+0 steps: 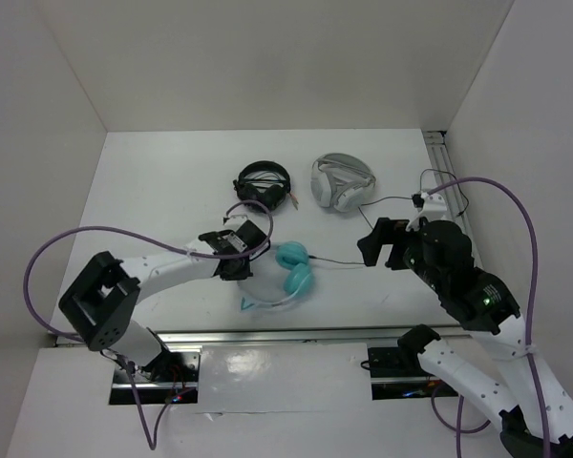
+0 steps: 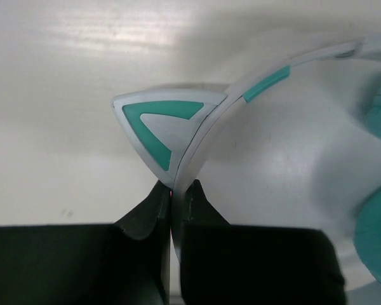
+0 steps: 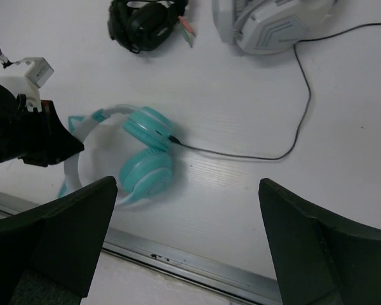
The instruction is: Wrap the headphones
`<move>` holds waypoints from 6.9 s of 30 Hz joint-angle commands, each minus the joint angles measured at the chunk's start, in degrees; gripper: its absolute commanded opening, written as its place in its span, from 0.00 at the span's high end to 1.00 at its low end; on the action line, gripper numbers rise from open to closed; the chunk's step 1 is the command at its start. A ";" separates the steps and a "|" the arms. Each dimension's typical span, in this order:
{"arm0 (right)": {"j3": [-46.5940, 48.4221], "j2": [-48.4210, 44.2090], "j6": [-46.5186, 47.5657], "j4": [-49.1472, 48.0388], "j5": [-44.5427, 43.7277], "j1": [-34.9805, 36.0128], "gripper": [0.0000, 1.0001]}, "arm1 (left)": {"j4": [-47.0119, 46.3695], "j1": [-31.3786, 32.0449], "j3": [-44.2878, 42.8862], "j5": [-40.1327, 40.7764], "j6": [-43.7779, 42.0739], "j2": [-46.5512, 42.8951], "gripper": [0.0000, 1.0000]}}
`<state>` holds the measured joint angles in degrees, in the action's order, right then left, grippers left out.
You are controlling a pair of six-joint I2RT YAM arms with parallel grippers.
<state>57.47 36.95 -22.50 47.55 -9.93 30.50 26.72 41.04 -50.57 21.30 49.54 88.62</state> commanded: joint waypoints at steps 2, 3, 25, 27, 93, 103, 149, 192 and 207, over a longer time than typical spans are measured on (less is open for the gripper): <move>-5.25 -3.54 0.27 -14.13 10.41 0.35 0.00 | 26.25 5.09 -7.07 9.80 3.81 -9.59 1.00; -8.92 -4.94 0.27 -16.50 12.72 0.35 0.00 | 29.06 5.72 -10.57 11.99 4.51 -12.82 1.00; -23.20 6.46 13.79 -49.76 28.95 5.69 0.00 | 51.06 4.06 -46.82 14.38 -8.67 -24.11 1.00; -22.67 7.08 14.41 -48.43 24.46 8.59 0.00 | 51.06 3.44 -46.82 14.38 -8.67 -24.11 1.00; -24.81 6.82 19.68 -55.92 -15.55 20.64 1.00 | 40.60 -1.67 -33.55 23.09 -16.93 -15.07 1.00; -20.38 10.95 26.02 -49.66 -20.56 33.57 1.00 | 33.85 16.26 -29.51 22.23 -21.84 0.41 1.00; -25.30 11.39 29.62 -61.25 -3.43 33.05 0.55 | 19.51 24.18 -22.73 -19.63 -41.28 -27.01 1.00; -17.92 15.52 14.06 -66.00 39.64 7.56 0.43 | 23.55 24.18 -23.35 -10.05 -34.60 -20.77 1.00; -29.06 18.95 16.17 -73.39 29.99 6.51 0.43 | 24.87 24.18 -24.93 -10.49 -32.85 -24.19 1.00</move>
<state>30.96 55.46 -7.57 -21.50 23.66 37.80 53.63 65.08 -72.05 12.56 13.89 66.83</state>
